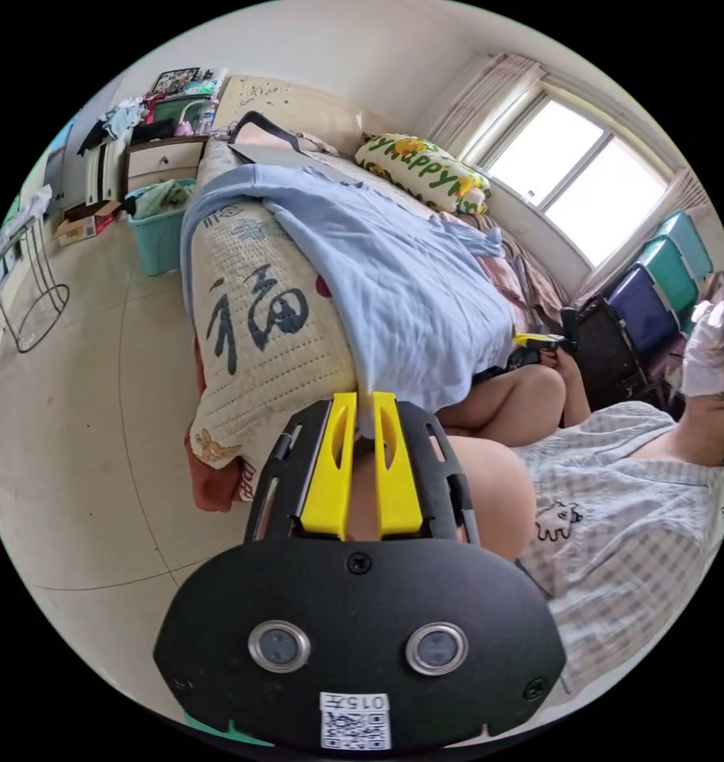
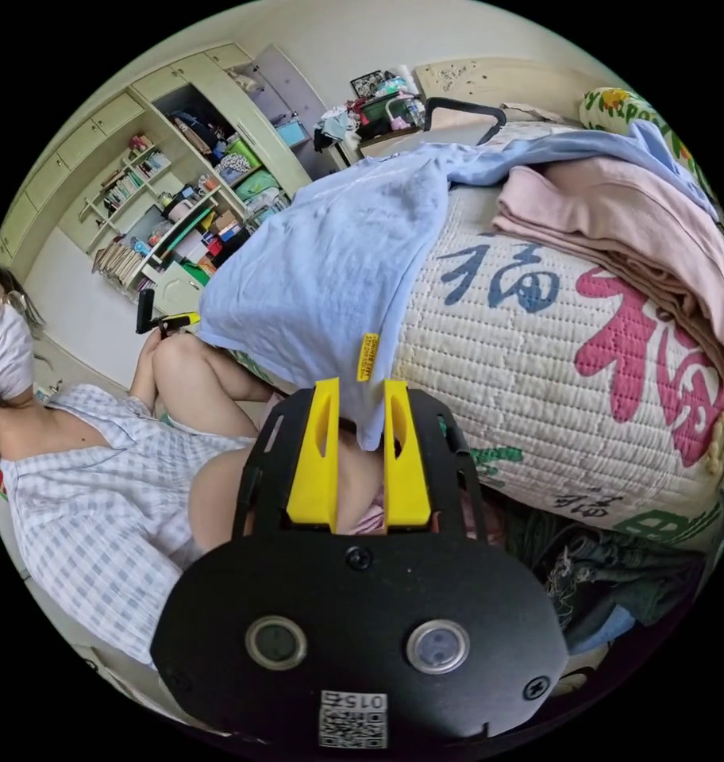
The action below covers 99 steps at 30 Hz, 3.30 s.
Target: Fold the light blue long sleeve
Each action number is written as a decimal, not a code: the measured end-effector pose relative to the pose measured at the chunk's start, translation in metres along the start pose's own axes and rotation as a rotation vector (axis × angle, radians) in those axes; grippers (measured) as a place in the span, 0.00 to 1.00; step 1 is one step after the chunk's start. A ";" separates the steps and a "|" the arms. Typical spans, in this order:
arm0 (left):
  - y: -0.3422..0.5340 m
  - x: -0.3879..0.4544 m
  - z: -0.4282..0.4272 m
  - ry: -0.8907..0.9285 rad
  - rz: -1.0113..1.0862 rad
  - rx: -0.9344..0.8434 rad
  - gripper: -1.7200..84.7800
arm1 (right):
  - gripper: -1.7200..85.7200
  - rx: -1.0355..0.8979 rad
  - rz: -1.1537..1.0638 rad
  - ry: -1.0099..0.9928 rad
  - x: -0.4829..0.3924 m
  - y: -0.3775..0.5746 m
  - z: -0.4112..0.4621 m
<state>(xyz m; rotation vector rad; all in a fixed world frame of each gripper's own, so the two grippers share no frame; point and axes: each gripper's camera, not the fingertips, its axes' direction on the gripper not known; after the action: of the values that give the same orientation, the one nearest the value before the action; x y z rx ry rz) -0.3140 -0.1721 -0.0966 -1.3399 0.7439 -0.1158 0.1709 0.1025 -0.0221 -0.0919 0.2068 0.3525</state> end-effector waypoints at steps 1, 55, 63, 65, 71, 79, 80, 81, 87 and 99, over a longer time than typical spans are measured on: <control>0.000 -0.002 0.000 0.001 0.008 0.003 0.05 | 0.11 0.007 0.014 -0.015 0.003 -0.001 0.001; -0.445 -0.033 0.251 -0.605 0.143 -0.155 0.03 | 0.03 -0.066 -0.047 0.439 0.031 -0.491 0.095; -0.451 -0.067 0.251 -0.516 0.037 -0.117 0.03 | 0.03 -0.091 -0.068 0.586 0.016 -0.521 0.106; -0.448 -0.067 0.252 -0.519 0.040 -0.114 0.04 | 0.04 -0.071 -0.035 0.549 0.021 -0.524 0.098; -0.432 -0.049 0.233 -0.582 0.092 -0.078 0.04 | 0.08 -0.027 0.030 0.450 0.031 -0.498 0.047; -0.381 0.074 0.221 -0.551 0.363 0.121 0.05 | 0.09 0.218 0.050 0.593 0.032 -0.366 -0.146; -0.377 0.108 0.235 -0.496 0.428 0.124 0.05 | 0.09 0.267 0.084 0.642 0.039 -0.341 -0.178; -0.376 0.126 0.243 -0.470 0.467 0.122 0.06 | 0.09 0.286 0.106 0.666 0.044 -0.328 -0.193; -0.376 0.305 0.330 -0.253 0.816 0.100 0.08 | 0.11 0.267 0.439 0.726 0.126 -0.242 -0.286; -0.404 0.376 0.448 -0.201 0.771 -0.001 0.10 | 0.17 0.374 0.677 0.353 0.235 -0.219 -0.338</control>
<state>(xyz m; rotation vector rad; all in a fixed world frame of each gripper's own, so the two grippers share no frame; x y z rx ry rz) 0.3542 -0.0847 0.1287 -0.9698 1.0347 0.6221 0.4010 -0.0663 -0.3909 0.2965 0.6540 0.9655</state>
